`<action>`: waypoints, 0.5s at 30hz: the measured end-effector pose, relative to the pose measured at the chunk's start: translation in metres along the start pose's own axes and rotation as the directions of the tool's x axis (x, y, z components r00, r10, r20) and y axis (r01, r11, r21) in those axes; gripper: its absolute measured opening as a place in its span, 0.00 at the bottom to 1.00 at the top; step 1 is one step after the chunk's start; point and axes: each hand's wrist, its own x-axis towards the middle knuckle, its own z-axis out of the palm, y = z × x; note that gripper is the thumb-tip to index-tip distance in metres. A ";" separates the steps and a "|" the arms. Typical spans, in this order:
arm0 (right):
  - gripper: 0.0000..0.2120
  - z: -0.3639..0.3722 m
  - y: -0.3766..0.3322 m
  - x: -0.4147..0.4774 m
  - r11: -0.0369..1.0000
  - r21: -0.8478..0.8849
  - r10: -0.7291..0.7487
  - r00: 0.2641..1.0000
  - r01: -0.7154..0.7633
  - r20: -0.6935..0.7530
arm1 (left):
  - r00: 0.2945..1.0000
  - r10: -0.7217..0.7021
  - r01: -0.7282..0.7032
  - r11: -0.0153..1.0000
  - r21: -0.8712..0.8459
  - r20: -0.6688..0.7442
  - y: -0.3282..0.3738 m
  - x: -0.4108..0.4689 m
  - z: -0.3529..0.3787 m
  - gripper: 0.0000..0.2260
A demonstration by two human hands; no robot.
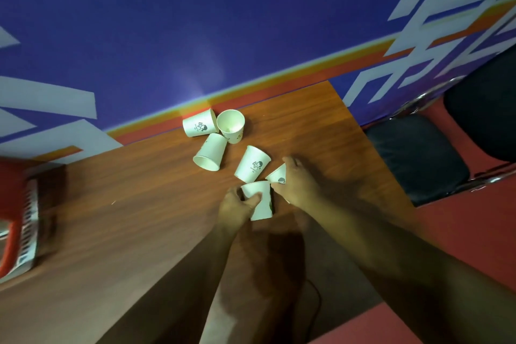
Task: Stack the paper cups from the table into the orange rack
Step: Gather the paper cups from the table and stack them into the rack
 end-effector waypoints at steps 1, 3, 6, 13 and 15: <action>0.34 -0.001 -0.007 -0.007 0.999 0.032 0.009 1.000 -0.008 -0.024 | 0.999 0.030 -0.028 0.996 -0.087 0.026 0.001 -0.008 -0.008 0.18; 0.34 -0.005 -0.022 -0.020 0.996 0.085 0.007 0.998 -0.002 -0.066 | 0.998 0.043 -0.030 0.970 -0.241 0.048 0.000 -0.021 -0.025 0.19; 0.33 -0.008 -0.056 -0.039 0.983 0.166 -0.063 0.993 0.078 -0.095 | 0.996 0.076 -0.050 0.916 -0.399 0.049 -0.007 -0.043 -0.068 0.31; 0.32 0.020 -0.181 -0.091 0.933 0.224 -0.268 0.959 0.282 -0.093 | 0.975 0.189 -0.223 0.817 -0.532 -0.119 -0.033 -0.089 -0.194 0.22; 0.33 0.036 -0.220 -0.105 0.917 0.217 -0.330 0.942 0.336 -0.063 | 0.960 0.218 -0.280 0.808 -0.519 -0.178 -0.047 -0.102 -0.238 0.22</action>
